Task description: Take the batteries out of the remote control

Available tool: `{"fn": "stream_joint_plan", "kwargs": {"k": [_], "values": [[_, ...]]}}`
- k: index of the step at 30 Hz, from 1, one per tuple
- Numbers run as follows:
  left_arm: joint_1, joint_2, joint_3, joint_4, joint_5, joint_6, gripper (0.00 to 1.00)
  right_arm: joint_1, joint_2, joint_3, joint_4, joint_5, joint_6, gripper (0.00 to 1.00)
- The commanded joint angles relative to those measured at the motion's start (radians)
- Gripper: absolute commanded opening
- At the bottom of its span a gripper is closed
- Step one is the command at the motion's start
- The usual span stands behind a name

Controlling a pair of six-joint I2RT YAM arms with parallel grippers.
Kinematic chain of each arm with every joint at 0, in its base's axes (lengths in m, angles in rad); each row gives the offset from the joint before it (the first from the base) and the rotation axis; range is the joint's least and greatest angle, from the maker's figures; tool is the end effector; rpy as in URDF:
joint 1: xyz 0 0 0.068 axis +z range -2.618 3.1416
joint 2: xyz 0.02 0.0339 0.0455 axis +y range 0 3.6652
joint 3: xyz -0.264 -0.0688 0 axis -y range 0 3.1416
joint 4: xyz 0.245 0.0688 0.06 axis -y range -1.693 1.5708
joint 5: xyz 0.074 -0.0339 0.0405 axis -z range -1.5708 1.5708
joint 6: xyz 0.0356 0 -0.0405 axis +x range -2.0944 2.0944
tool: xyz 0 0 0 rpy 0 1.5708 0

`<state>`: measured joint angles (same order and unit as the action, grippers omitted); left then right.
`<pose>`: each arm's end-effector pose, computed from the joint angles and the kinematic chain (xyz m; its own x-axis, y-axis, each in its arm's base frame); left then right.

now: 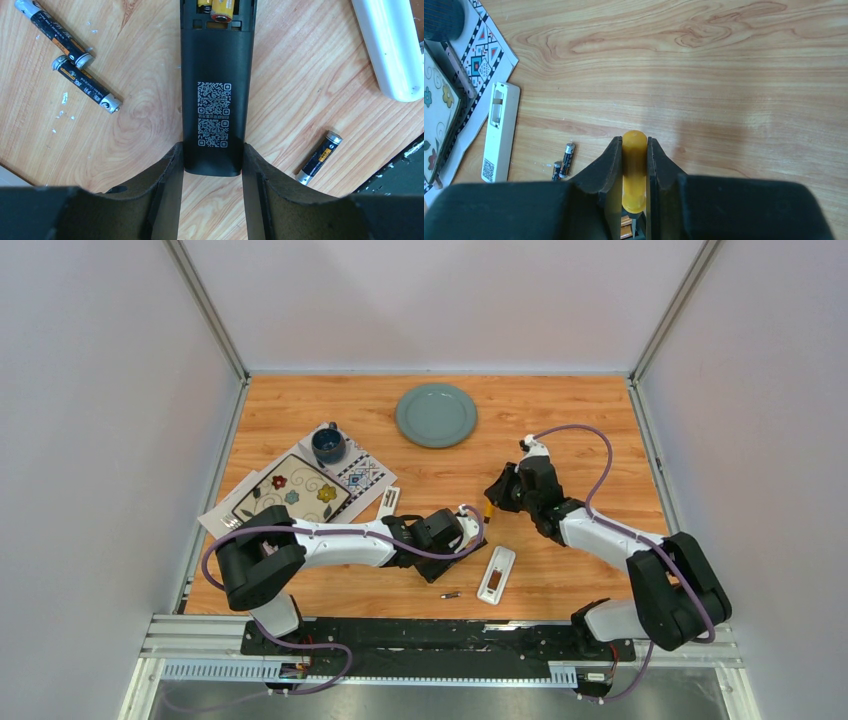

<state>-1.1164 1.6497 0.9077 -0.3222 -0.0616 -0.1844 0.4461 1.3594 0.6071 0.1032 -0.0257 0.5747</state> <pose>0.1403 -0.2822 0.1596 -0.5393 0.6871 -0.4868 0.7984 0.6011 -0.0360 0.2448 0.1181 0.1818 -0.7022 0.2665 -0.6602 -0.0811 0.8913 0.4461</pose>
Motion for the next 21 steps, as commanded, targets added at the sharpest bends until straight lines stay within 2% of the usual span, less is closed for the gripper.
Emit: {"fn": "stream_joint_plan", "kwargs": {"k": [1, 21], "values": [[0.004, 0.019, -0.016, -0.003, 0.009, -0.017, 0.0, -0.001, 0.007, -0.009, 0.041, 0.024, -0.024, 0.0], [0.004, 0.032, -0.004, -0.005, 0.008, -0.018, 0.0, 0.074, -0.009, 0.005, 0.09, -0.094, 0.074, 0.0]]}}
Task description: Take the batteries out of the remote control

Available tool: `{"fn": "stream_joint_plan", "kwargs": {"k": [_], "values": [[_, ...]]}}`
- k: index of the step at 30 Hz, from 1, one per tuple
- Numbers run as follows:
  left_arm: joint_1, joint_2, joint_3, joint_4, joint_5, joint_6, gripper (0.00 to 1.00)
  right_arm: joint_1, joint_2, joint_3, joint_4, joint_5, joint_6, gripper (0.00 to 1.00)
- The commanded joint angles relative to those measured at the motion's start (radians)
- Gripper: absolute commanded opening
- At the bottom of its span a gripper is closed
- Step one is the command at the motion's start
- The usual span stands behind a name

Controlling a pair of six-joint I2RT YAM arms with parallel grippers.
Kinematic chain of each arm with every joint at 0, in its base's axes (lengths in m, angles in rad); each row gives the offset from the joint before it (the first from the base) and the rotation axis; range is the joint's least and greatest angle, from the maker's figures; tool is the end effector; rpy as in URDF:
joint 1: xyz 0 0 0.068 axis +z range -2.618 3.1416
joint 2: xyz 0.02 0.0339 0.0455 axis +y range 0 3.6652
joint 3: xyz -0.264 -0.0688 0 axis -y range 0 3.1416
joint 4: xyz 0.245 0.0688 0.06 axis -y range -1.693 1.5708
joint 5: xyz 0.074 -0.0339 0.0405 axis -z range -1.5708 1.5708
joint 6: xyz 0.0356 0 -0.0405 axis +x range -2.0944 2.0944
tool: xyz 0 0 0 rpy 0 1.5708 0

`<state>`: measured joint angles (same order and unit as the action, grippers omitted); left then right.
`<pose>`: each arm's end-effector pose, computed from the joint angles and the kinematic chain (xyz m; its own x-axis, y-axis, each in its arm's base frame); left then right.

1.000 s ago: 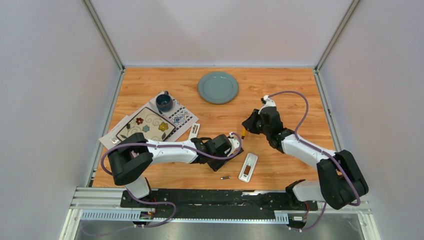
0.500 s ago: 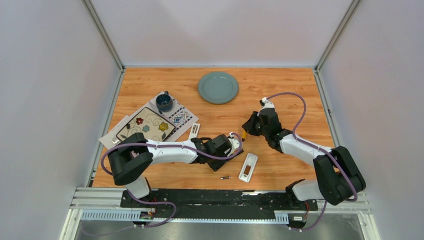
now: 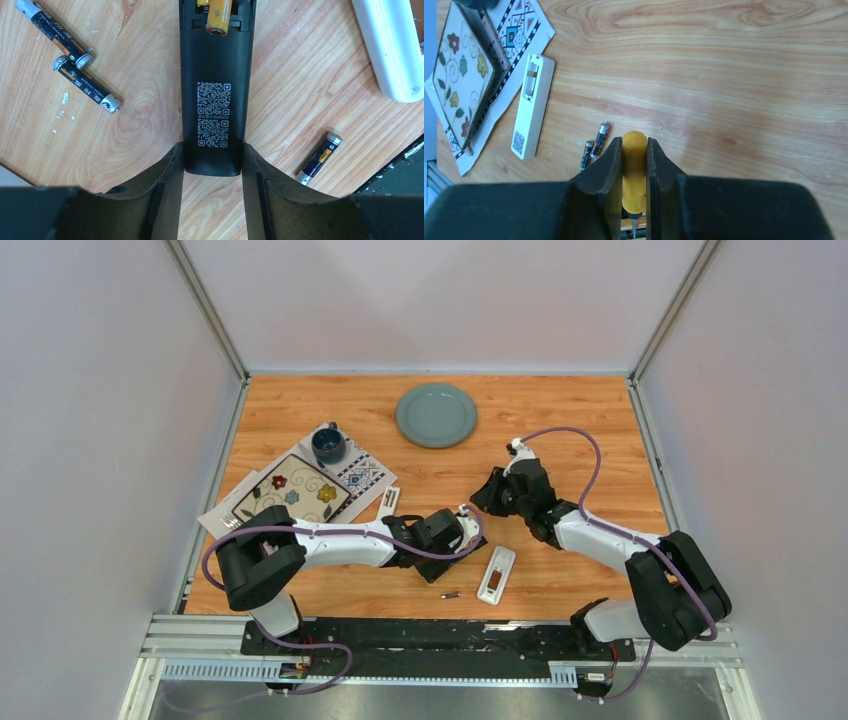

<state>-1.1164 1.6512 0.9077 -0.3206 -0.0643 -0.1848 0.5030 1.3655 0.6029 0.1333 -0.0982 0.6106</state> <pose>0.1405 -0.2823 0.1592 -0.5395 0.6866 -0.4873 0.7974 0.6025 -0.0339 0.2377 0.1348 0.1817 -0.7374 0.2456 -0.6293 -0.1543 0.8457 0.5108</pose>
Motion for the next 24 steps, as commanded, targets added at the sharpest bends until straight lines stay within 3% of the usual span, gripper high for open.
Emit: {"fn": "stream_joint_plan", "kwargs": {"k": [1, 9, 15, 24], "values": [[0.004, 0.029, -0.004, -0.005, 0.011, -0.018, 0.0, 0.02, -0.02, 0.012, 0.065, -0.029, 0.043, 0.0], [0.004, 0.025, -0.003, -0.006, 0.011, -0.015, 0.0, 0.023, -0.042, 0.043, 0.019, 0.018, 0.029, 0.0], [0.006, 0.022, -0.001, -0.011, 0.012, -0.012, 0.0, 0.009, -0.086, 0.06, -0.07, 0.208, 0.005, 0.0], [0.006, 0.025, 0.002, -0.011, 0.015, -0.008, 0.0, -0.023, -0.031, 0.074, -0.092, 0.23, -0.015, 0.0]]}}
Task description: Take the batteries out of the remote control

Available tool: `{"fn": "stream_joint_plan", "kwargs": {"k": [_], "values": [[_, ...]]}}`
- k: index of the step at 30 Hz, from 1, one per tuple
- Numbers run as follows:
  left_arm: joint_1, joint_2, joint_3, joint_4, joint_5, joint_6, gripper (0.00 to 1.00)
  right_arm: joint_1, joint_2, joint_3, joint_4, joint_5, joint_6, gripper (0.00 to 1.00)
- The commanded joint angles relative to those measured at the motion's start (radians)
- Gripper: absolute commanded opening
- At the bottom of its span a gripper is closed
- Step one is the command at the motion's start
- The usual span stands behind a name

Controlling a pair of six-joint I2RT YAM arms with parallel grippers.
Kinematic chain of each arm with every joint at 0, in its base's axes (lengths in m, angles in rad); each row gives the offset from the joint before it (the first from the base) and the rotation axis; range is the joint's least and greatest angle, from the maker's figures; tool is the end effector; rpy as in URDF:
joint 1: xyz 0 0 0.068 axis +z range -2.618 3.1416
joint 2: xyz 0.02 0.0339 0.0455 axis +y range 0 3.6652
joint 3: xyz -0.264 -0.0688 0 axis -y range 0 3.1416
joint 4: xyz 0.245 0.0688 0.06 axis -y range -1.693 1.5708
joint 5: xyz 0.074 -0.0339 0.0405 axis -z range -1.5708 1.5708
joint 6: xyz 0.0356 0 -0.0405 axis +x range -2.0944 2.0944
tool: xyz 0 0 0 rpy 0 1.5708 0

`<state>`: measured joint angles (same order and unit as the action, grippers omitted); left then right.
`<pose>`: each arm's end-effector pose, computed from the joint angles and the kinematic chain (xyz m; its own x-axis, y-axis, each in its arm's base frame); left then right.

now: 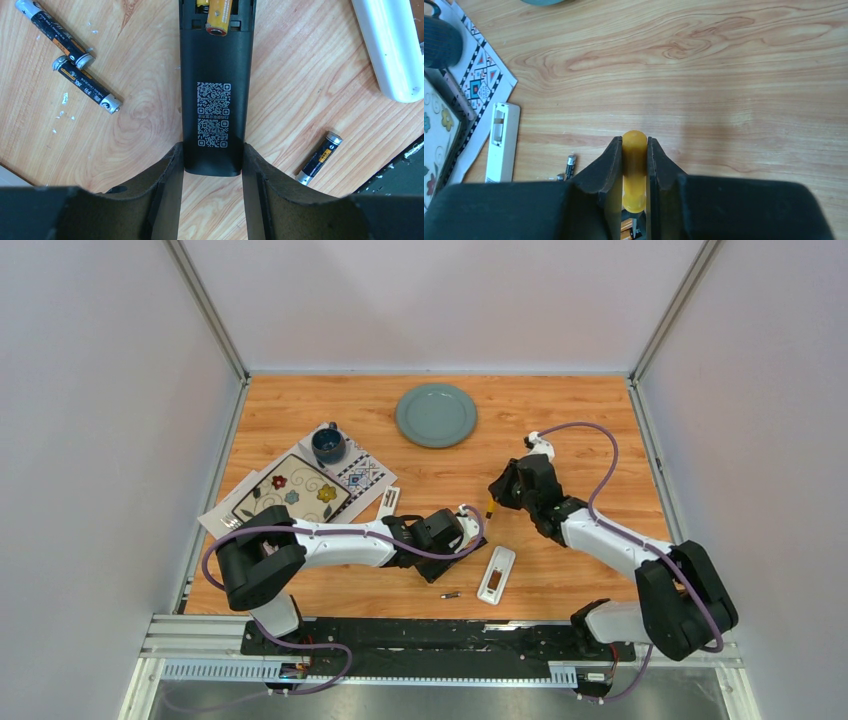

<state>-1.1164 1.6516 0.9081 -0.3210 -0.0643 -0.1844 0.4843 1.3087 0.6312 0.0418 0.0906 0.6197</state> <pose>0.1405 -0.2824 0.1592 -0.5393 0.6870 -0.4870 0.7976 0.6022 -0.0337 0.2388 0.1220 0.1967 -0.6596 0.3065 -0.6862 -0.0198 0.9056 0.4236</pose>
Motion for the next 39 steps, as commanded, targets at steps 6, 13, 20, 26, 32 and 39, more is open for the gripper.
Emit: {"fn": "stream_joint_plan", "kwargs": {"k": [6, 13, 20, 26, 32, 39], "values": [[0.004, 0.025, 0.003, -0.012, 0.017, -0.009, 0.0, -0.003, 0.089, 0.025, 0.052, -0.028, 0.001, 0.0], [0.004, 0.022, -0.006, -0.009, 0.014, -0.013, 0.0, 0.026, 0.09, 0.01, 0.072, -0.06, 0.025, 0.0], [0.004, 0.027, -0.005, -0.003, 0.017, -0.018, 0.0, 0.06, 0.089, 0.001, 0.11, -0.133, 0.072, 0.0], [0.004, 0.028, -0.005, -0.001, 0.018, -0.021, 0.0, 0.094, 0.103, 0.016, 0.144, -0.166, 0.113, 0.0], [0.006, 0.024, -0.006, -0.004, 0.017, -0.023, 0.0, 0.099, 0.07, 0.033, 0.11, -0.143, 0.111, 0.0], [0.004, 0.01, -0.012, -0.013, 0.004, -0.026, 0.0, 0.073, -0.011, 0.022, 0.047, -0.04, 0.065, 0.0]]}}
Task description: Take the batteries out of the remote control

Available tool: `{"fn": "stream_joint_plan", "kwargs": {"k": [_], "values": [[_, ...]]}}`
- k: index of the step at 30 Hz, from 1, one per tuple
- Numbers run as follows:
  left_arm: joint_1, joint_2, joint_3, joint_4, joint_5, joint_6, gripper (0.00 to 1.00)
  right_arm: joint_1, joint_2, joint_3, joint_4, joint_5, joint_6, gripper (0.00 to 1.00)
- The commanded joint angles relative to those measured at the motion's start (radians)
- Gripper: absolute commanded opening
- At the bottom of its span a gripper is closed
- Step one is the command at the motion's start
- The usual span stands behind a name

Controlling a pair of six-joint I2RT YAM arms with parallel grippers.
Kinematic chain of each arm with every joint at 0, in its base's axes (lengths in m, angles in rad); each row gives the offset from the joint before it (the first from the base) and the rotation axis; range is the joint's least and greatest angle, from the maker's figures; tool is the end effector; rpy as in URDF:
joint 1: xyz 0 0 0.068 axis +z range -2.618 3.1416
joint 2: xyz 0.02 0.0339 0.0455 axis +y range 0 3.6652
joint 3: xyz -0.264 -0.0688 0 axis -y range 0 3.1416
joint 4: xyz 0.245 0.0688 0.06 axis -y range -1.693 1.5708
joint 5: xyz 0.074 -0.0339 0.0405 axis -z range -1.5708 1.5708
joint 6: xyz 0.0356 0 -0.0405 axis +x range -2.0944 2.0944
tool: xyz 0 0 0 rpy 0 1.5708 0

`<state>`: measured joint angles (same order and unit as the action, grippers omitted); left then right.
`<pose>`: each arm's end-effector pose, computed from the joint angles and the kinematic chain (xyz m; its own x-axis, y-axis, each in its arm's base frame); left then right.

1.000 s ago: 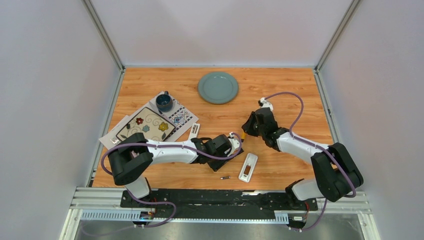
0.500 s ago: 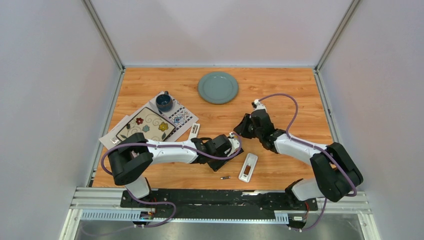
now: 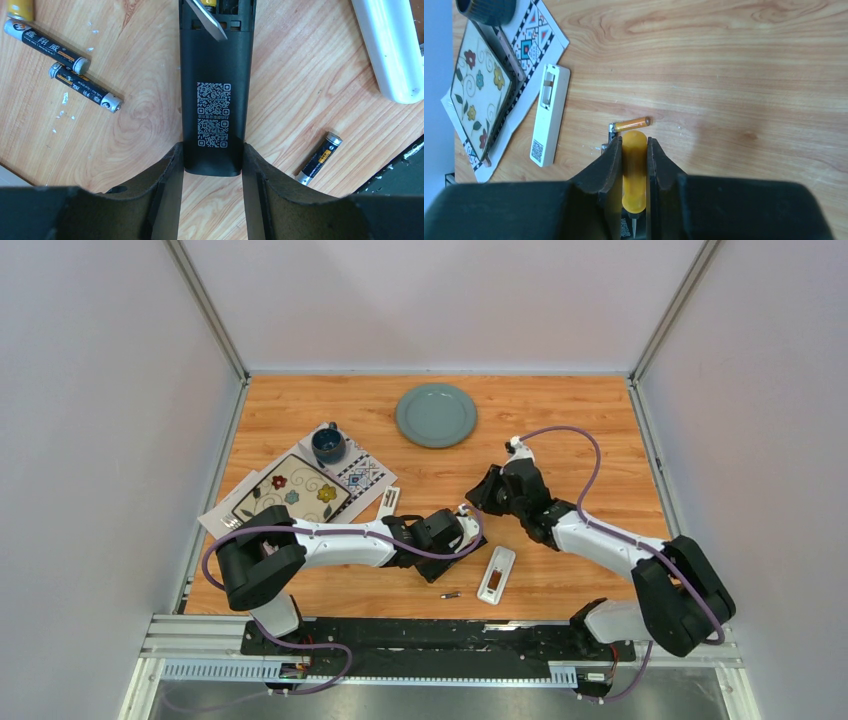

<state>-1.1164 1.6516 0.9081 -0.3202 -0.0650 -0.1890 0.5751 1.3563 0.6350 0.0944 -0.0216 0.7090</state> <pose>0.1405 -0.2824 0.1592 -0.5427 0.6839 -0.4877 0.7950 0.6056 -0.0355 0.2313 0.1509 0.1904 -0.7372 0.2978 -0.6064 -0.1034 0.8373 0.5369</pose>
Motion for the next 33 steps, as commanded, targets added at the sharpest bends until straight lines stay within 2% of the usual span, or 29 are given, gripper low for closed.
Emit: {"fn": "stream_joint_plan", "kwargs": {"k": [1, 11, 24, 27, 28, 30, 31, 33], "values": [[0.004, 0.005, -0.015, -0.014, 0.005, -0.021, 0.0, -0.024, -0.068, 0.014, -0.007, 0.075, -0.028, 0.0], [0.004, 0.002, -0.026, -0.011, 0.007, -0.02, 0.0, -0.144, -0.071, 0.011, -0.012, 0.074, -0.083, 0.0], [0.004, -0.003, -0.028, -0.013, 0.011, -0.02, 0.0, -0.161, -0.026, 0.009, 0.021, 0.089, -0.105, 0.0], [0.004, -0.01, -0.021, -0.017, 0.024, -0.017, 0.11, -0.159, -0.026, 0.014, 0.018, 0.08, -0.103, 0.0], [0.004, -0.013, -0.018, -0.02, 0.028, -0.015, 0.26, -0.159, -0.029, 0.012, 0.018, 0.078, -0.103, 0.0], [0.006, -0.021, -0.008, -0.029, 0.053, -0.01, 0.41, -0.159, -0.043, 0.012, 0.011, 0.071, -0.1, 0.0], [0.004, -0.026, 0.003, -0.031, 0.059, -0.013, 0.53, -0.161, -0.046, 0.012, 0.011, 0.065, -0.098, 0.0], [0.007, -0.035, 0.015, -0.037, 0.093, -0.012, 0.59, -0.159, -0.065, 0.011, 0.002, 0.054, -0.098, 0.0]]}}
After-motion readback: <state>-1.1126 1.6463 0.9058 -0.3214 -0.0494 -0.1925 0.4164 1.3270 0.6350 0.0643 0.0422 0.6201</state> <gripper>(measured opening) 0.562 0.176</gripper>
